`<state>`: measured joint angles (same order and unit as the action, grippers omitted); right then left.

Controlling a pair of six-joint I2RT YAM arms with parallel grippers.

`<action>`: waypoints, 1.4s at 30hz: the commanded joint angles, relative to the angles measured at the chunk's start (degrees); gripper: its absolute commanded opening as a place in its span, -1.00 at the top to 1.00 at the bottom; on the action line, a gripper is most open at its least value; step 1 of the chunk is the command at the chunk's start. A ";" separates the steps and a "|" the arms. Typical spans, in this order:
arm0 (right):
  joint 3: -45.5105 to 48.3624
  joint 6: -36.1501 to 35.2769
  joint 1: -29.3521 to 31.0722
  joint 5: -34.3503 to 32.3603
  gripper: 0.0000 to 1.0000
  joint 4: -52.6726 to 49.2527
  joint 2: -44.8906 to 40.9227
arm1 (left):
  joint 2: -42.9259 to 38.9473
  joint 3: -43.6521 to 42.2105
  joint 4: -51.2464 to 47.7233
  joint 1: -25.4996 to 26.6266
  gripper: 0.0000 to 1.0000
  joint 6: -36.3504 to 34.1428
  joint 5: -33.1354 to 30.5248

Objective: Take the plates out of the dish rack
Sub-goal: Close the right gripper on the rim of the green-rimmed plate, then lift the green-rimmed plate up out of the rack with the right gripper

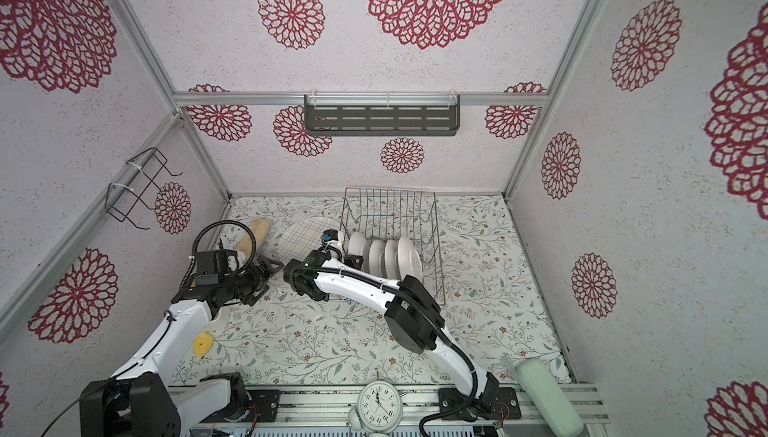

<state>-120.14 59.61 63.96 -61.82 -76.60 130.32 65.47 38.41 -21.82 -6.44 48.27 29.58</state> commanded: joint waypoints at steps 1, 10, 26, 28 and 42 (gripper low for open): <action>-1.86 6.47 0.28 -4.43 0.71 -4.17 -0.36 | -0.93 0.35 0.27 -0.55 -0.92 -0.19 0.76; -2.00 6.42 0.46 -5.48 0.85 -4.97 -0.64 | -1.12 0.44 0.09 -0.59 -0.92 -0.19 0.74; -5.81 7.60 1.86 -11.38 1.00 -9.84 -0.95 | -2.28 1.14 -0.94 -0.59 -0.93 -0.06 0.39; -5.90 7.64 2.01 -11.72 1.00 -9.86 -1.36 | -2.45 1.22 -1.11 -0.59 -0.92 -0.11 0.48; -9.68 4.26 3.65 -14.57 1.00 -9.81 -4.77 | -5.44 3.82 -4.53 -0.57 -0.93 -0.28 0.05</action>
<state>-126.21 58.50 65.63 -68.86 -84.14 130.28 61.28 40.42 -25.28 -6.44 48.45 29.54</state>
